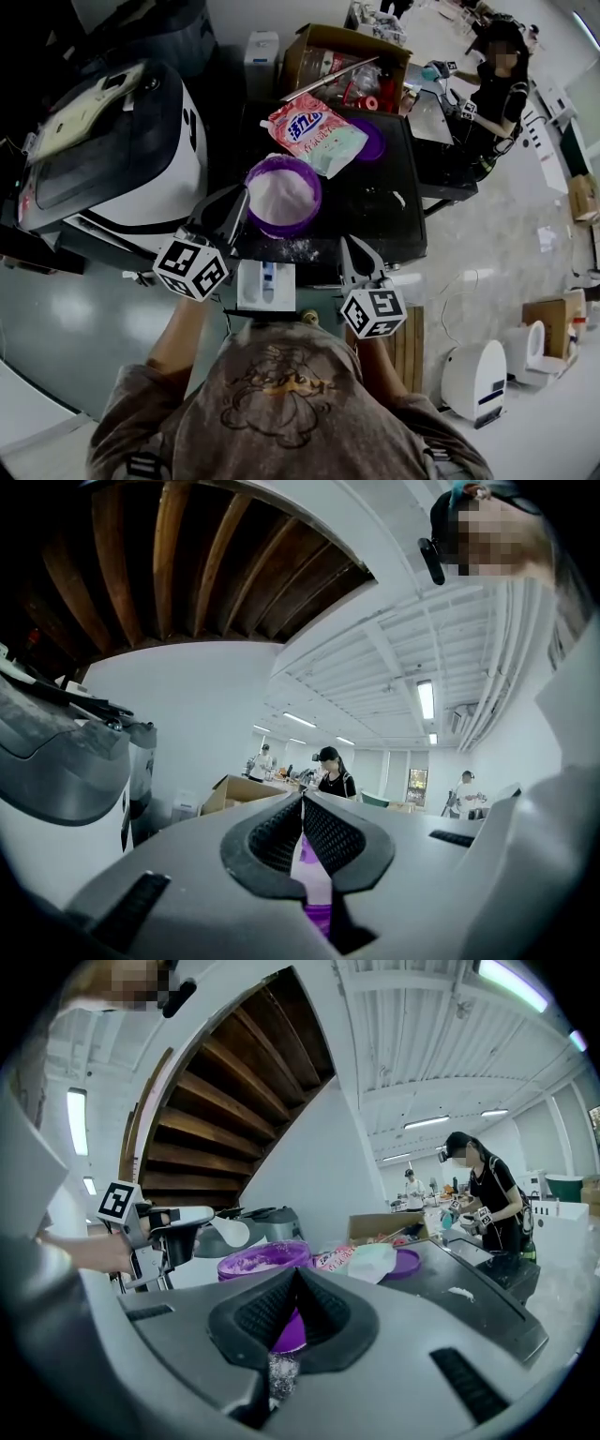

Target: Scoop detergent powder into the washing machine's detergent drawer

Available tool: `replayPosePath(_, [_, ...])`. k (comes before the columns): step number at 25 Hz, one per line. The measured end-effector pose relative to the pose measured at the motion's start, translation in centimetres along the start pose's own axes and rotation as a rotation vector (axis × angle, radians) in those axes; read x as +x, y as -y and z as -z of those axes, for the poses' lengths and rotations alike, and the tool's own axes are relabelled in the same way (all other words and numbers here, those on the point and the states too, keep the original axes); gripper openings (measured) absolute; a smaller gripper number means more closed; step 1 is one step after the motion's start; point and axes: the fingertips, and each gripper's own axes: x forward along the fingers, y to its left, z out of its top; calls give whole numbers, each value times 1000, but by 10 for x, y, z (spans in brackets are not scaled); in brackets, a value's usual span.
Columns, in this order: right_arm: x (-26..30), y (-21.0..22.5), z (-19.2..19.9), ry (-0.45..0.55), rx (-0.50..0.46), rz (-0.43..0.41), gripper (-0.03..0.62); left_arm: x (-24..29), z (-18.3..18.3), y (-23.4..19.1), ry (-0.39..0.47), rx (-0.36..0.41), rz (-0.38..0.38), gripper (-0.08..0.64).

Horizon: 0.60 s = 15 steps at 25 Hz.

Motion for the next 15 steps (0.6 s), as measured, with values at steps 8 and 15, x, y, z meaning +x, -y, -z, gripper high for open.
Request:
replayPosePath(8, [10, 7, 0, -1, 6, -34, 2, 23, 1, -1, -61, 38, 53, 23])
replayPosePath(15, [13, 12, 0, -2, 11, -47, 2, 42, -3, -5, -116, 73, 107, 23])
